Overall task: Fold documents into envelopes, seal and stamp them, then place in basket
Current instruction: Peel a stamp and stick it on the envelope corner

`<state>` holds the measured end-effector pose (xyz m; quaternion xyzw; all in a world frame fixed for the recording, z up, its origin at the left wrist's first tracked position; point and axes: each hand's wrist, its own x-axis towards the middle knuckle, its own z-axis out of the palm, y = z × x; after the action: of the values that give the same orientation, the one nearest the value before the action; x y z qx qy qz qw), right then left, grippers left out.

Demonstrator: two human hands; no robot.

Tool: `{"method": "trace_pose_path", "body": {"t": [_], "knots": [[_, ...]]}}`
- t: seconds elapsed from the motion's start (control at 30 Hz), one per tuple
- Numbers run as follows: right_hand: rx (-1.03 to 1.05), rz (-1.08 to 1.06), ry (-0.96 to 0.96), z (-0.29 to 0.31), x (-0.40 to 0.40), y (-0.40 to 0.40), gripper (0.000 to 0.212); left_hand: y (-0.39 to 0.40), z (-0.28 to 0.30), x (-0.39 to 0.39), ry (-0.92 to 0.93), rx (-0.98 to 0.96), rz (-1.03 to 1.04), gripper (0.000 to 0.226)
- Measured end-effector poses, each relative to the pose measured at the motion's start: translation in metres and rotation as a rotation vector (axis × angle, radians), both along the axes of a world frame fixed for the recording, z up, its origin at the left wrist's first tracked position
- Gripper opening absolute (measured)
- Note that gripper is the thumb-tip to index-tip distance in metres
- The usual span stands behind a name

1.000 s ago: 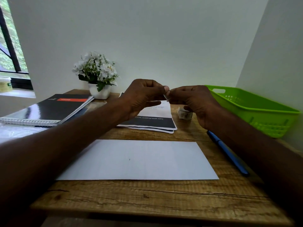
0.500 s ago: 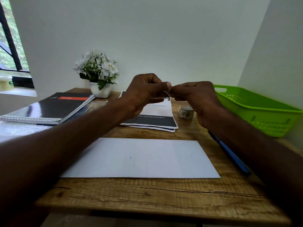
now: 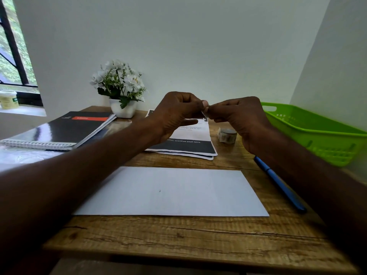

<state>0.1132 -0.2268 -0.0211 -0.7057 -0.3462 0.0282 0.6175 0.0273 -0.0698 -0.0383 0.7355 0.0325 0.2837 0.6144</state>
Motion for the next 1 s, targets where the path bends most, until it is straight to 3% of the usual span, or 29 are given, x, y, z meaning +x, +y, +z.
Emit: {"method": "trace_pose_path", "body": {"t": [0.57,0.77,1.0], "knots": [[0.041,-0.177,-0.039,-0.0041,-0.0047,0.0064,0.035,0.0,0.0021,0.002,-0.034,-0.028,-0.003,0.015],[0.127,-0.069,0.015,-0.0029,-0.0034,0.0055,0.014,0.0038,0.0015,-0.0012,-0.072,-0.157,-0.019,0.013],[0.151,0.028,0.095,-0.002,-0.0054,0.005,0.024,-0.0015,-0.0014,0.0005,-0.051,-0.191,-0.04,0.012]]}}
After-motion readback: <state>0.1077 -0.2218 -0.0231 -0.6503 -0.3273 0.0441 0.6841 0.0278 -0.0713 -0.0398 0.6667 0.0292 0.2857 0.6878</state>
